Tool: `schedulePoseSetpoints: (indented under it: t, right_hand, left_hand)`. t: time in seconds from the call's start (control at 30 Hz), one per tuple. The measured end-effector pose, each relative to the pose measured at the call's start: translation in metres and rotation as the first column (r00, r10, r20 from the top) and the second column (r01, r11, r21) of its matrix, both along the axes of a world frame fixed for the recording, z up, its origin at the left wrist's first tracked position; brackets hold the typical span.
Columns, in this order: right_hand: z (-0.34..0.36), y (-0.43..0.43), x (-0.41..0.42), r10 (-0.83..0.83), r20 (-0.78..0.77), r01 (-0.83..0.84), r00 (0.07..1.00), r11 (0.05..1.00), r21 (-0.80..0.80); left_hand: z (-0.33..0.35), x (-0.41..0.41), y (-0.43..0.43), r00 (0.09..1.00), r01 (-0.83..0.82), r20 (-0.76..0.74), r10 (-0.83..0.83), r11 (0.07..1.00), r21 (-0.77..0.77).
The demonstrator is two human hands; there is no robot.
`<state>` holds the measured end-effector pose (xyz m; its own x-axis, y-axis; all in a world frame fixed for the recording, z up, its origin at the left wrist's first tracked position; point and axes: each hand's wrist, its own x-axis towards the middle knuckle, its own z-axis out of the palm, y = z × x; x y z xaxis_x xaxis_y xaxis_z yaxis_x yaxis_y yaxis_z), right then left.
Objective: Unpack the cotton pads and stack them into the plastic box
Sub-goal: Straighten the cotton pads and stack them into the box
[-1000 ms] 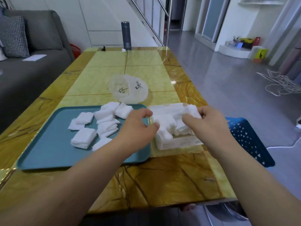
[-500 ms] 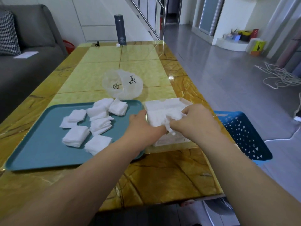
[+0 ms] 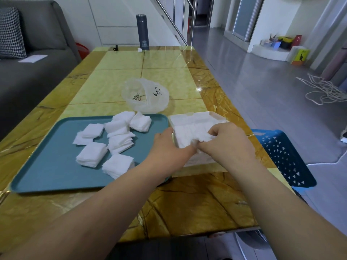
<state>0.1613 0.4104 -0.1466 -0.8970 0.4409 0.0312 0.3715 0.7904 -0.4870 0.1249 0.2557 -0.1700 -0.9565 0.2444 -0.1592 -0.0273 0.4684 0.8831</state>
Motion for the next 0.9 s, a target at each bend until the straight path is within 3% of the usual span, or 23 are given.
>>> schedulePoseSetpoints:
  t: [0.17, 0.33, 0.47, 0.6, 0.9]
  right_hand:
    - [0.007, 0.0, -0.004, 0.013, 0.207, -0.006, 0.978, 0.999, -0.032]
    - [0.008, 0.006, 0.005, 0.115, 0.18, -0.085, 0.977, 0.983, -0.164]
    - [0.006, 0.003, 0.005, 0.101, 0.214, -0.093, 0.972, 0.994, -0.05]
    - [0.0, -0.006, 0.002, 0.053, 0.263, -0.078, 0.963, 0.993, 0.085]
    - [0.007, -0.026, -0.003, 0.125, 0.256, -0.122, 0.959, 0.992, -0.029]
  left_hand:
    - [-0.002, 0.0, -0.001, 1.0, 0.001, -0.008, -0.002, 0.998, -0.059]
    - [0.001, 0.003, -0.006, 1.0, 0.003, -0.003, -0.004, 0.996, -0.093]
    - [0.003, 0.007, -0.007, 1.0, 0.026, 0.0, -0.026, 0.993, -0.116]
    - [0.004, 0.009, -0.008, 0.999, 0.024, 0.024, -0.024, 0.999, -0.035]
    - [-0.013, 0.014, -0.002, 0.999, -0.019, 0.041, 0.016, 0.995, 0.093]
